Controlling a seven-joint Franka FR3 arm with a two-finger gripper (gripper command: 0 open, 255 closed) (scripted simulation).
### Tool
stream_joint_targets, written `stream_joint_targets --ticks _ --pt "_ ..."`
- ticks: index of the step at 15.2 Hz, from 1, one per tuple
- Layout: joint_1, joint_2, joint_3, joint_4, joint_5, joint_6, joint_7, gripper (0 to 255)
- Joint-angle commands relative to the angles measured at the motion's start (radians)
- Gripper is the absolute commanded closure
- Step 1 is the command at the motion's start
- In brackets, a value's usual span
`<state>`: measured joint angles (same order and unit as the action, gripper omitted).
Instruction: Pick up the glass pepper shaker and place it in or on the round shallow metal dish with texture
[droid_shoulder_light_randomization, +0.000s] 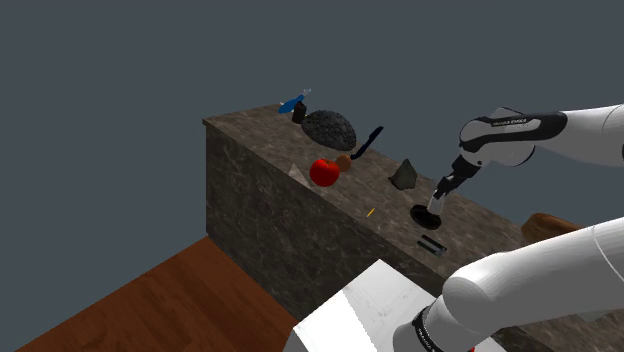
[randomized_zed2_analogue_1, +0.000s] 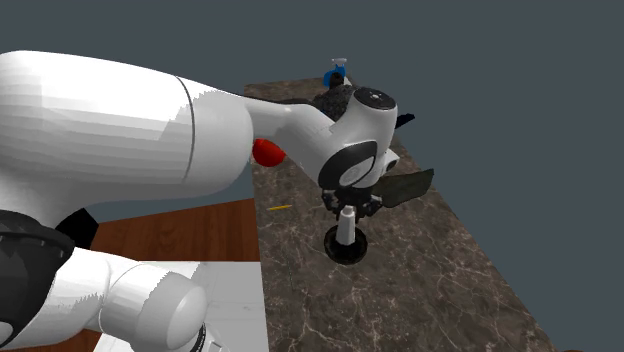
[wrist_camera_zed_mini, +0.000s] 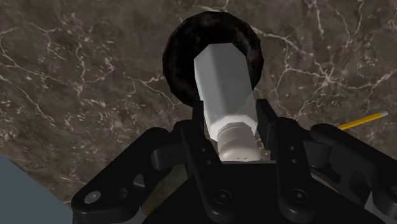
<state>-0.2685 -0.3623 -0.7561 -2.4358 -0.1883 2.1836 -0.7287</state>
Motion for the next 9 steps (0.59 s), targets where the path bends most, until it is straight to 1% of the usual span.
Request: stream_joint_targets --ticks 1,7,8,9 --pt "0.001 0.005 -0.004 -0.008 0.001 0.013 -0.003 255" --pt "0.001 0.005 -0.004 -0.007 0.002 0.013 -0.003 255" --pt "0.001 0.005 -0.004 -0.007 0.002 0.013 -0.003 0" --pt "0.001 0.005 -0.004 -0.007 0.002 0.013 -0.003 0"
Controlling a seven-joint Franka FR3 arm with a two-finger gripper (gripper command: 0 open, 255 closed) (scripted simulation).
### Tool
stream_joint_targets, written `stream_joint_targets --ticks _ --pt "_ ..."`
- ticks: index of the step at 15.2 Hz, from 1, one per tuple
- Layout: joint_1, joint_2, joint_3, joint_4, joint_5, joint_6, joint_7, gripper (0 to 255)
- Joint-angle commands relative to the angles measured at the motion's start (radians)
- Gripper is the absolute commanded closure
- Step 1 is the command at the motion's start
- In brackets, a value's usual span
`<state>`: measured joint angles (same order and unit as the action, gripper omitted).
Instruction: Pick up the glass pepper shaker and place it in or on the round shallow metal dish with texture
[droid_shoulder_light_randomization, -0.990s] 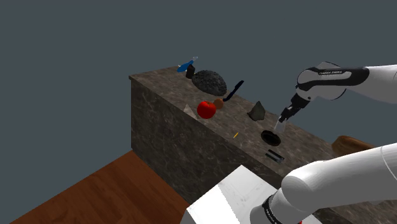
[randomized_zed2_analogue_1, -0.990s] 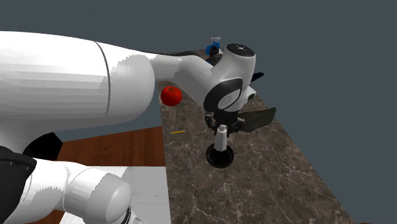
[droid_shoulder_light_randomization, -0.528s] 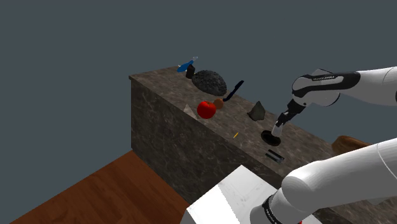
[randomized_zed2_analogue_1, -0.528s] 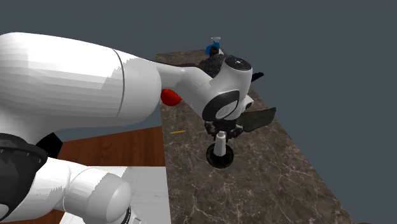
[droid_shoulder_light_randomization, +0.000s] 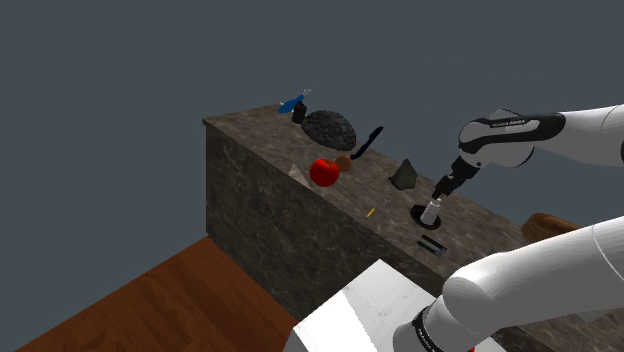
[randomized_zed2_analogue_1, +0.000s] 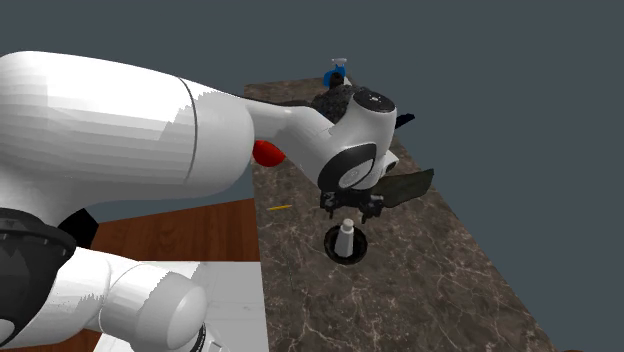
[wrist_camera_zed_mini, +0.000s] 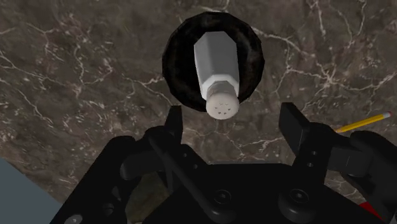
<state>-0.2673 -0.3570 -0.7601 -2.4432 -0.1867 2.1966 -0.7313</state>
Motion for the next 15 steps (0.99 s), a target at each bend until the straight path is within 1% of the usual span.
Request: stream_joint_targets --ticks 1,4,8,15 --pt "0.0 0.0 0.0 0.0 0.0 0.0 0.0 0" --pt "0.0 0.0 0.0 0.0 0.0 0.0 0.0 0" --pt "-0.02 -0.068 0.043 0.08 -0.021 -0.142 0.022 0" --pt "-0.02 -0.068 0.043 0.08 -0.021 -0.142 0.022 0"
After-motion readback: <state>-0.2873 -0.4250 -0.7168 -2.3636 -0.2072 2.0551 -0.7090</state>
